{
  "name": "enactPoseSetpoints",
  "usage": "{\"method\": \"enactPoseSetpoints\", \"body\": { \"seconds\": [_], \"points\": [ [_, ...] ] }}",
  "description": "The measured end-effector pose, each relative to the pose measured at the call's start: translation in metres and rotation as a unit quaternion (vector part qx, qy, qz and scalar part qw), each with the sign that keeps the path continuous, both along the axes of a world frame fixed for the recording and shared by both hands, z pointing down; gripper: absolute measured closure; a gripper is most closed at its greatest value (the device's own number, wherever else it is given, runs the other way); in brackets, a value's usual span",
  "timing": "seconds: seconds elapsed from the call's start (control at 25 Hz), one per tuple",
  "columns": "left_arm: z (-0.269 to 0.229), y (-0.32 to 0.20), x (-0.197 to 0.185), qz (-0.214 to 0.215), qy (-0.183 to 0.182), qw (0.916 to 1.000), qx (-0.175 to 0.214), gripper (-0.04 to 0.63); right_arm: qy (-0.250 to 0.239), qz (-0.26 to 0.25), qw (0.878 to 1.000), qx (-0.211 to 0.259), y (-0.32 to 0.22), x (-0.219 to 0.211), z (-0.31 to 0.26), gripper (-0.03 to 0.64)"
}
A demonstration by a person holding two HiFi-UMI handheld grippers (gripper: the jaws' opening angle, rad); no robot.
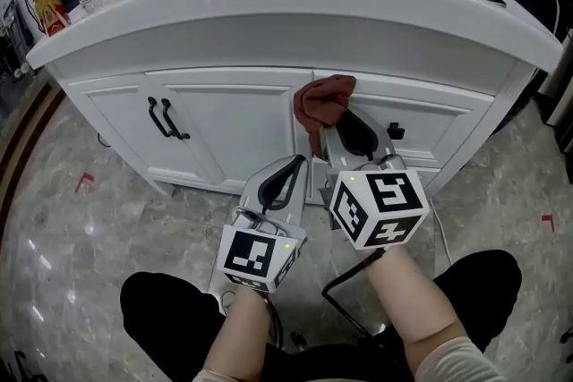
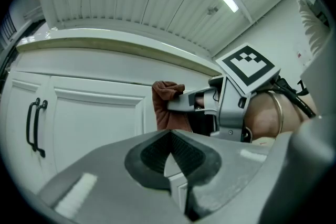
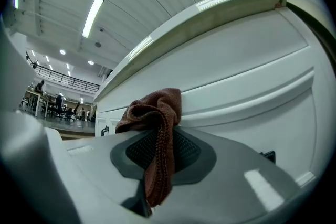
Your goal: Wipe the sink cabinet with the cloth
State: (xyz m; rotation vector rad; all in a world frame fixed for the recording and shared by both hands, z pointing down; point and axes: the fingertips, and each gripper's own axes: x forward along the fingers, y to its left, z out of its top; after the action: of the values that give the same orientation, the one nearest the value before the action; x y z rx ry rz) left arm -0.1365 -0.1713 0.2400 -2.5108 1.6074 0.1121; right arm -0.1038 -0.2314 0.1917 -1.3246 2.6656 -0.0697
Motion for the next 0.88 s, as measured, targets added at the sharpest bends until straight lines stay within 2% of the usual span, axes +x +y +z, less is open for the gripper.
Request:
{"method": "enactPoseSetpoints", "body": {
  "seconds": [0.16,0.32,0.6,0.88],
  "points": [
    [-0.006,-0.003,0.01,0.009,0.023,0.9997,0.001,0.594,0.007,-0.011,1.0,0.01,-0.001,0.01,-0.003,0.524],
    [0.007,-0.006,0.023,0.022,0.034,0.9992,-0.007,0.594,0.022,0.011,1.0,0.018,-0.005,0.031,-0.005,0.522],
    [0.01,-0.008,0.047,0.044,0.032,0.9984,-0.013,0.594,0.03,0.055,0.998,0.016,-0.009,0.079,-0.002,0.522],
    [0.012,-0.006,0.069,0.057,0.024,0.9979,-0.017,0.594,0.0,0.084,0.996,0.008,-0.008,0.127,-0.003,0.52]
  ]
}}
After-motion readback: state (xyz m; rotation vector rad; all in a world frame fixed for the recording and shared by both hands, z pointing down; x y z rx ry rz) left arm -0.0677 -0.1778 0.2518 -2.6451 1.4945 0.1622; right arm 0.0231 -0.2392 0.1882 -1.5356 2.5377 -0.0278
